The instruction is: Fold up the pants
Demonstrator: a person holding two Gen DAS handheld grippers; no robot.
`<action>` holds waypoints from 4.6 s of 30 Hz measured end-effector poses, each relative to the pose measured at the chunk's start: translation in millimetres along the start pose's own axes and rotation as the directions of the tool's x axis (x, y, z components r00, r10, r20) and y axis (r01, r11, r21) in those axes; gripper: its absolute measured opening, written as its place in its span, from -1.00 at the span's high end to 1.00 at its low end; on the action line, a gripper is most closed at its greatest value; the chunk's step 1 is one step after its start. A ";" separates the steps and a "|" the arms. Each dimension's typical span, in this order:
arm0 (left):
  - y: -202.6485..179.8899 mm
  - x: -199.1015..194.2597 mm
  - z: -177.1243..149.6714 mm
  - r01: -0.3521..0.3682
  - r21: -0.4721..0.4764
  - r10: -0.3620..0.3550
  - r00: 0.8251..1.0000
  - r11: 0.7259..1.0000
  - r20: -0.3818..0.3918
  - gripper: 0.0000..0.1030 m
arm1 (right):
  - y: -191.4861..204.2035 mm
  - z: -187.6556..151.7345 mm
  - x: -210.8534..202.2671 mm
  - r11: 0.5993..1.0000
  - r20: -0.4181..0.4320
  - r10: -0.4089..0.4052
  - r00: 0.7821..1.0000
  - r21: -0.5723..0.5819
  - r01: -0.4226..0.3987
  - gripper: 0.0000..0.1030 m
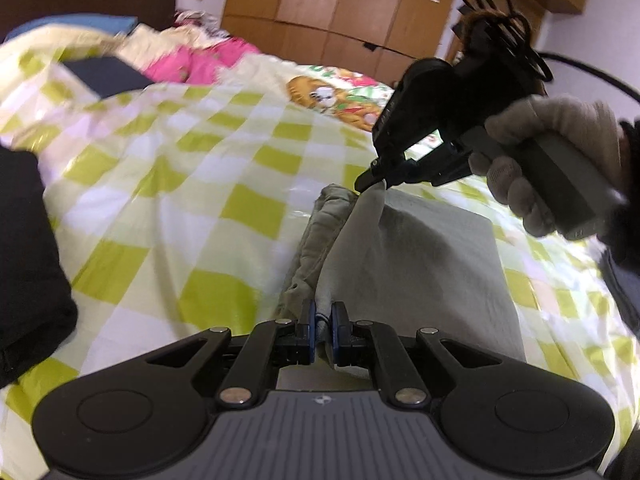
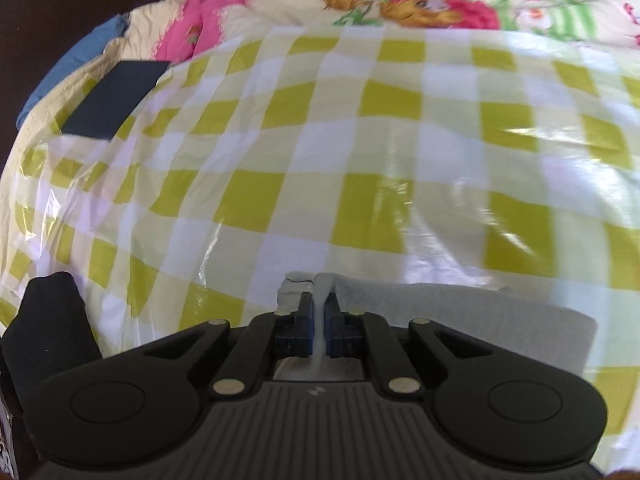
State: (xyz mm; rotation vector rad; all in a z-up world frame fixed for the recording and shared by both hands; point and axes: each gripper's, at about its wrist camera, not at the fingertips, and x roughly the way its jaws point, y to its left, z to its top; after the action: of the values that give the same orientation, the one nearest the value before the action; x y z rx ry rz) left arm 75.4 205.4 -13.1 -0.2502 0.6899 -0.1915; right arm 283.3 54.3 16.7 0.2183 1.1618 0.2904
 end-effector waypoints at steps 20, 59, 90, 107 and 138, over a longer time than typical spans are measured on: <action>38.7 -16.9 2.2 -0.223 -0.033 0.224 0.973 0.974 0.057 0.38 | 68.3 2.4 9.8 0.986 0.152 0.077 0.985 -0.155 -0.053 0.36; 8.0 94.6 51.7 -0.245 0.357 0.280 0.959 0.902 -0.048 0.04 | -133.5 -114.5 -22.6 0.897 0.134 0.360 0.923 0.223 -0.382 0.36; -128.0 23.5 24.8 -0.172 0.445 0.194 0.981 0.879 -0.004 0.08 | -158.2 -205.4 -160.9 0.982 0.251 0.190 0.949 -0.066 -0.179 0.24; -121.6 110.3 63.7 -0.074 0.424 0.155 0.975 0.903 -0.159 0.63 | -29.7 -244.3 -106.3 0.849 0.224 0.119 0.967 -0.528 0.017 0.82; -123.3 113.7 40.1 -0.154 0.562 0.278 0.950 0.813 -0.141 0.62 | -47.1 -222.4 -77.1 0.920 0.179 0.189 0.966 -0.375 -0.110 0.22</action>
State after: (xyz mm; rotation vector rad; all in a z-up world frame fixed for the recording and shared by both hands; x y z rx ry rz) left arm 176.1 65.4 -16.0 0.4093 0.8461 -0.1897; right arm 54.9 -11.6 -16.6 0.0105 0.8613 0.5979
